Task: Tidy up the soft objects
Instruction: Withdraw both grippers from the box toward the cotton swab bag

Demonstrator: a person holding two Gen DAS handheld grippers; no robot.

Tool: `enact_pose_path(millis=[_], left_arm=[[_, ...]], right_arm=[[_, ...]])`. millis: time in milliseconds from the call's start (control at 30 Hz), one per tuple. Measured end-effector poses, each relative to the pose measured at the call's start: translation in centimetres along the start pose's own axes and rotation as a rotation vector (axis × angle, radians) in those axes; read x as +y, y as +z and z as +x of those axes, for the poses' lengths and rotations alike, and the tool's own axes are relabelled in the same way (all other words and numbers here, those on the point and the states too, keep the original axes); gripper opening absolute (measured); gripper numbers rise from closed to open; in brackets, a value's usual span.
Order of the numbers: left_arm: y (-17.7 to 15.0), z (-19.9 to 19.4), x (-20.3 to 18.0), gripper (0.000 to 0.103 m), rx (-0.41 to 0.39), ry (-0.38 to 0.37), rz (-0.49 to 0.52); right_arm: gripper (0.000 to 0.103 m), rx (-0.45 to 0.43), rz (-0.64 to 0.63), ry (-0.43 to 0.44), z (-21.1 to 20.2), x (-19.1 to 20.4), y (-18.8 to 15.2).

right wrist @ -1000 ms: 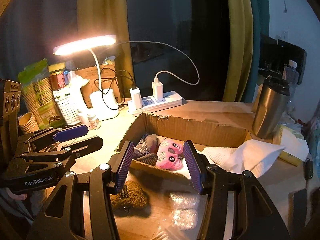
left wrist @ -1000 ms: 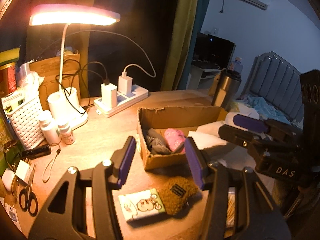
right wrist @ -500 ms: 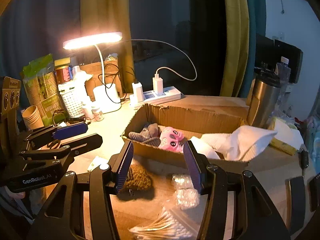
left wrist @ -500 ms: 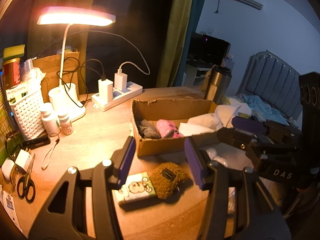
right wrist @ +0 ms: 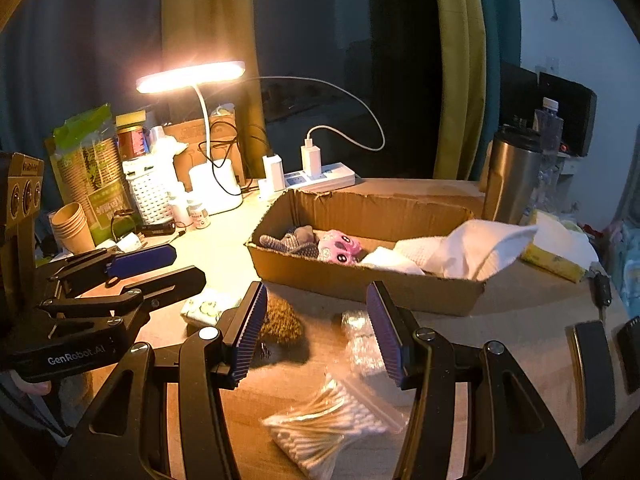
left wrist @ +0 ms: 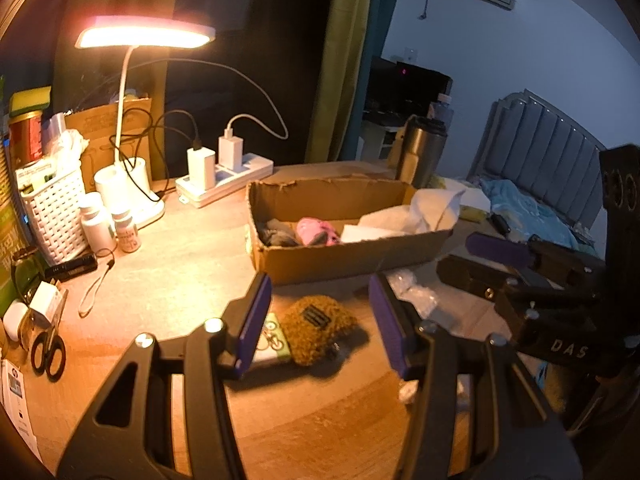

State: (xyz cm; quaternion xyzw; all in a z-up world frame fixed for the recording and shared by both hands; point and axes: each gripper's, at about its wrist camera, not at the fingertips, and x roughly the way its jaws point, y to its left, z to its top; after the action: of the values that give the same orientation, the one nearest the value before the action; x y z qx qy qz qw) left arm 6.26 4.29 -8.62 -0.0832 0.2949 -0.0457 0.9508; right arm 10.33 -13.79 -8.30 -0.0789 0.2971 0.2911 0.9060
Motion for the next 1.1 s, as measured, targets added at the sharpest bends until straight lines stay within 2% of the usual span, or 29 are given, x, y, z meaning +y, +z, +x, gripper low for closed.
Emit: enact_pose_path(millis=[500, 667, 900, 1100], left_arm=[[-4.9, 0.9, -2.0, 0.053, 0.07, -0.024, 0.007], [-6.0, 1.3, -2.4, 0.053, 0.09, -0.027, 0.016], [-6.5, 2.1, -2.3, 0.053, 0.116, -0.021, 0.017], [-6.4, 3.0, -2.1, 0.053, 0.138, 0.001, 0.014]], right_arm=[[0.055, 0.077, 0.035, -0.019, -0.3, -0.5, -5.8], [0.067, 0.11, 0.056, -0.017, 0.3, -0.7, -7.4], [0.068, 0.156, 0.06, -0.023, 1.8, -0.9, -8.7], [0.072, 0.157, 0.059, -0.014, 2.5, -1.1, -8.9]])
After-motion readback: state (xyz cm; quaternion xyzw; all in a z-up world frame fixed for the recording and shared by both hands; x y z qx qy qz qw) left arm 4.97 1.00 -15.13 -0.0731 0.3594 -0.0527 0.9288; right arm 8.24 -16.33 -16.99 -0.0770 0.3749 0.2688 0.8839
